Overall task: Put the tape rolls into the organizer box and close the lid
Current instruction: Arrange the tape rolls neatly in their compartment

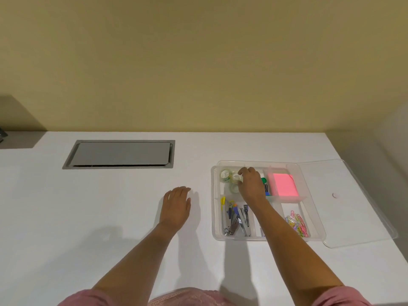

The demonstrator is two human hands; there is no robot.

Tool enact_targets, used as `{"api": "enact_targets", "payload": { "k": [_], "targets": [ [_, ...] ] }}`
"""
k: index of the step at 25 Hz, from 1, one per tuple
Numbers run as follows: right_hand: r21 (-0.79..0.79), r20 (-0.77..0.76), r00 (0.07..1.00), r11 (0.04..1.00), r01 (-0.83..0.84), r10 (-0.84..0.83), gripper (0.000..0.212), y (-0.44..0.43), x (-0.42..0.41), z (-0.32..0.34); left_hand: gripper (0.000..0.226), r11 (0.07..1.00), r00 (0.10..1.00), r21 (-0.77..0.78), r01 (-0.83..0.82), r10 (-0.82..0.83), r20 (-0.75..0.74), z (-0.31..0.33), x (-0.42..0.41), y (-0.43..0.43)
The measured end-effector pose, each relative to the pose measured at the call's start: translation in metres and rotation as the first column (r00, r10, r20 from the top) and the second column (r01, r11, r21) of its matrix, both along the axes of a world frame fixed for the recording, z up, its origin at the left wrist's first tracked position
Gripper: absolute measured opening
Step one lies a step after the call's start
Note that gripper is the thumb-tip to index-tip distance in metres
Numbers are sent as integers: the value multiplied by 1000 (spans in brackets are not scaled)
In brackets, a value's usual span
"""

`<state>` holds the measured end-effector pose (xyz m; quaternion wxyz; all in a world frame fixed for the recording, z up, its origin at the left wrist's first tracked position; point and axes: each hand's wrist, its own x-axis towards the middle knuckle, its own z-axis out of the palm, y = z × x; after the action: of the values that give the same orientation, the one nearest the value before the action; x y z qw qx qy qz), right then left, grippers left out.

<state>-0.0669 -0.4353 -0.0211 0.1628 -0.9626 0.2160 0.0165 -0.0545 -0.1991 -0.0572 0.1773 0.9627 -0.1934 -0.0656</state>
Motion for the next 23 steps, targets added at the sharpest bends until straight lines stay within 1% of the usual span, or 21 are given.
{"api": "enact_targets", "payload": {
  "k": [5,8,11,13,16,19,23],
  "targets": [
    [21,81,992,995,95,-96,26,4,-11,8,34,982,976,20,190,-191,104,33,16,-30],
    [23,107,990,996,88,-90,26,1,-11,10,33,970,960,24,241,-242,141,50,26,-56],
    [39,107,993,998,52,-56,26,-12,-10,11,31,975,965,19,223,-224,140,54,30,-88],
    [47,91,996,999,7,-11,27,-28,-7,10,30,980,974,39,196,-199,110,50,29,-112],
    [38,81,992,994,-101,98,28,-53,-4,5,29,979,978,85,187,-193,75,38,23,-146],
    [43,79,984,985,-166,162,28,-73,-1,-3,32,965,977,161,206,-211,18,27,19,-169],
    [84,102,972,971,-222,213,28,-85,1,-11,43,960,995,261,100,-93,-38,15,18,-179]
  ]
}}
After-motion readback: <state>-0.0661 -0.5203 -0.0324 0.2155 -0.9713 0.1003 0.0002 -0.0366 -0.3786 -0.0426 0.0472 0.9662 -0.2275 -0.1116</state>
